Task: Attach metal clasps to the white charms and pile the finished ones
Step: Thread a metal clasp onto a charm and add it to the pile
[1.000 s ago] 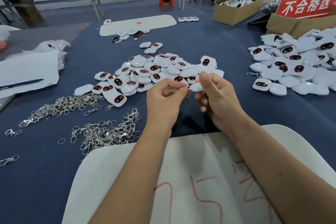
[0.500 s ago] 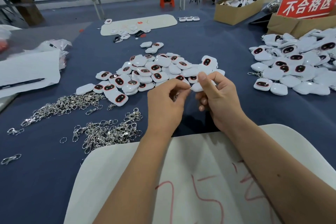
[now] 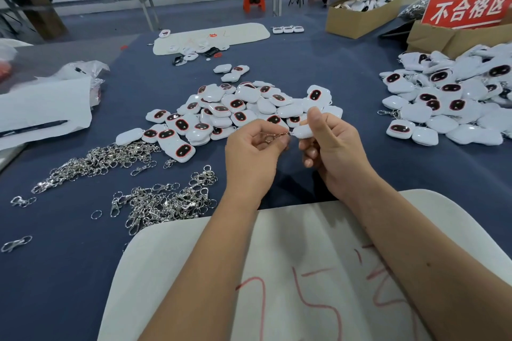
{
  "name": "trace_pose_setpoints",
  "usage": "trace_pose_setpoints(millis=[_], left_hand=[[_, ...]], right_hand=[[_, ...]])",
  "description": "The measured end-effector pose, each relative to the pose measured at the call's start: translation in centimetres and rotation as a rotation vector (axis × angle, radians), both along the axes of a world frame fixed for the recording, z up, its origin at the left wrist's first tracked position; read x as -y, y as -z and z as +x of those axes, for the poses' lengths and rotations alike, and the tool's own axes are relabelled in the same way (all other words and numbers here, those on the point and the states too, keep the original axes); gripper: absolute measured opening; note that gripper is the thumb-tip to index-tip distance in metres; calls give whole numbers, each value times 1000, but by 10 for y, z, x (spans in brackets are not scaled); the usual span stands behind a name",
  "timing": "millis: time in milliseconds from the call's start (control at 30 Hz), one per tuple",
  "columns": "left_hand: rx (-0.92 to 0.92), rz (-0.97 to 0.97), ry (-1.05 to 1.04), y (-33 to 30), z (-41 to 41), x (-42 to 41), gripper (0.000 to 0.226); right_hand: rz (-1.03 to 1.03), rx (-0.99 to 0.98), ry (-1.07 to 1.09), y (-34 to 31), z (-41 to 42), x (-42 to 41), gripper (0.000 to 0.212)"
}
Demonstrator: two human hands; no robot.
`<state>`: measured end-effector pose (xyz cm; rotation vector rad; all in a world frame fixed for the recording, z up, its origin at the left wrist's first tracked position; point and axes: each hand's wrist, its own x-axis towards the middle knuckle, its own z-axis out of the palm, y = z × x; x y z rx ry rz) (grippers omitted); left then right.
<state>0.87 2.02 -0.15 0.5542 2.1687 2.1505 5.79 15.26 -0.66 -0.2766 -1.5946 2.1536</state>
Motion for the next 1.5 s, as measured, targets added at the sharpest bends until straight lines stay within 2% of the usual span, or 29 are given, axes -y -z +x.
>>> trace_pose_setpoints(millis=[233, 367, 433, 467, 600, 700, 800, 933, 1100, 1267, 1367, 1500], left_hand=[[-493, -477, 4, 0, -3, 10, 19], [-530, -562, 14, 1, -5, 10, 21], [-461, -528, -8, 1, -5, 9, 25], [-381, -451, -30, 1, -4, 8, 24], [119, 86, -29, 2, 2, 0, 19], [321, 287, 72, 2, 7, -4, 14], [434, 376, 105, -1, 9, -5, 13], [427, 407, 58, -4, 8, -3, 16], [284, 320, 10, -2, 5, -1, 16], [-59, -41, -80, 0, -3, 3, 16], [-217, -187, -88, 0, -2, 6, 21], [-460, -417, -68, -1, -1, 5, 19]], right_hand=[[269, 15, 118, 8, 0, 3, 38], [358, 18, 140, 10, 1, 6, 40], [337, 13, 125, 9, 1, 5, 40], [295, 0, 115, 8, 1, 4, 40], [121, -70, 31, 3, 2, 1, 41], [97, -91, 9, 2, 2, 2, 43], [69, -94, 24, 1, 2, 2, 42], [101, -75, 13, 2, 1, 3, 42], [105, -50, 16, 3, 2, 2, 41], [97, -36, 36, 3, 1, 3, 40], [108, -29, 45, 4, 1, 2, 41], [185, -18, 78, 8, 0, 1, 32]])
